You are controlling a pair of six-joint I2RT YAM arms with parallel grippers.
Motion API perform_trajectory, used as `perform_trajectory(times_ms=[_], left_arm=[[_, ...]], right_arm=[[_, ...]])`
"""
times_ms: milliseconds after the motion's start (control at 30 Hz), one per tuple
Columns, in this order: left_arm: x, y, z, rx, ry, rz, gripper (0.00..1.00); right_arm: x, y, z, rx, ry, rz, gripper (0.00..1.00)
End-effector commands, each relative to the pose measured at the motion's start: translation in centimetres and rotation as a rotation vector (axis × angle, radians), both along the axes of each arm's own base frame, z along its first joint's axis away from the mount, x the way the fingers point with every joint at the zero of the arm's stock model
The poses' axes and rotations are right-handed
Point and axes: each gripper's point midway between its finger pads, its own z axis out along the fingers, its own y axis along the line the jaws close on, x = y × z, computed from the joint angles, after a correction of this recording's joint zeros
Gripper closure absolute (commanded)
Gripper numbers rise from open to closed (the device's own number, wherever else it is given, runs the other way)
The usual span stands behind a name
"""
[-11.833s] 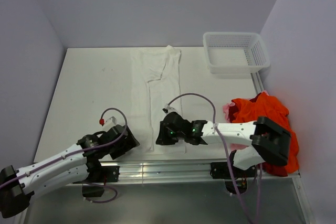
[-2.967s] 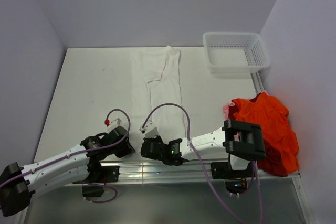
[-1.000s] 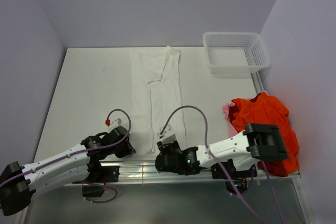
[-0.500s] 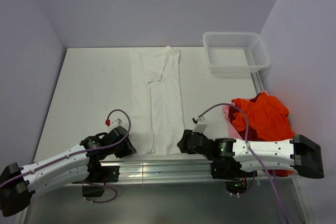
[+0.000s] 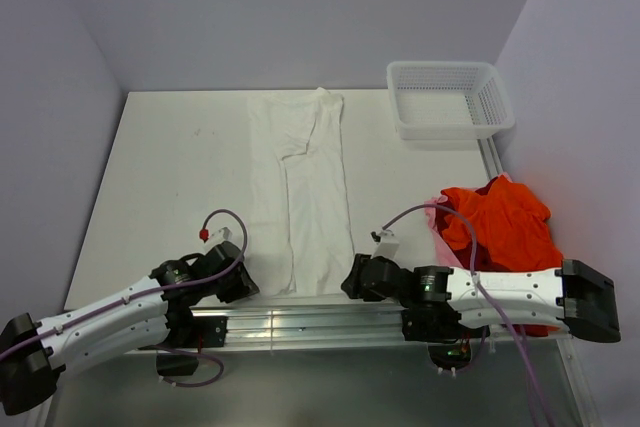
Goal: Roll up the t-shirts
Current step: Roll the tshirt
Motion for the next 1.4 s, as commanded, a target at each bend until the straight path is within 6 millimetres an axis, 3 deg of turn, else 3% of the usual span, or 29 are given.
perform_trajectory(times_ms=[0, 400, 567, 633, 800, 833, 1067, 1367], left_arm=[[0.1, -0.4, 0.7, -0.02, -0.009, -0.003, 0.7], [0.1, -0.5, 0.0, -0.002, 0.0, -0.018, 0.74], [0.0, -0.8, -0.2, -0.017, 0.004, -0.025, 0.89], [-0.1, -0.9, -0.2, -0.023, 0.009, -0.03, 0.98], [0.0, -1.5, 0.4, -0.038, 0.009, -0.05, 1.0], [0.1, -1.7, 0.7, -0.044, 0.004, -0.052, 0.99], [1.5, -3.0, 3.6, -0.093, -0.039, -0.072, 1.0], [5.1, -2.6, 6.0, -0.134, -0.067, -0.051, 1.0]], right_arm=[[0.4, -0.7, 0.5, 0.005, -0.01, -0.04, 0.46], [-0.3, -1.0, -0.9, -0.014, 0.034, -0.033, 0.46], [-0.6, -0.3, -1.8, -0.029, 0.058, -0.011, 0.51], [-0.6, -0.2, -1.9, -0.037, 0.059, -0.009, 0.6], [-0.1, -0.1, -0.3, -0.031, 0.026, -0.01, 0.89], [0.0, 0.0, 0.4, -0.014, 0.018, -0.008, 0.98], [1.7, 0.0, 3.0, -0.012, -0.002, 0.017, 1.0], [4.5, 0.1, 5.7, -0.001, -0.035, 0.035, 1.0]])
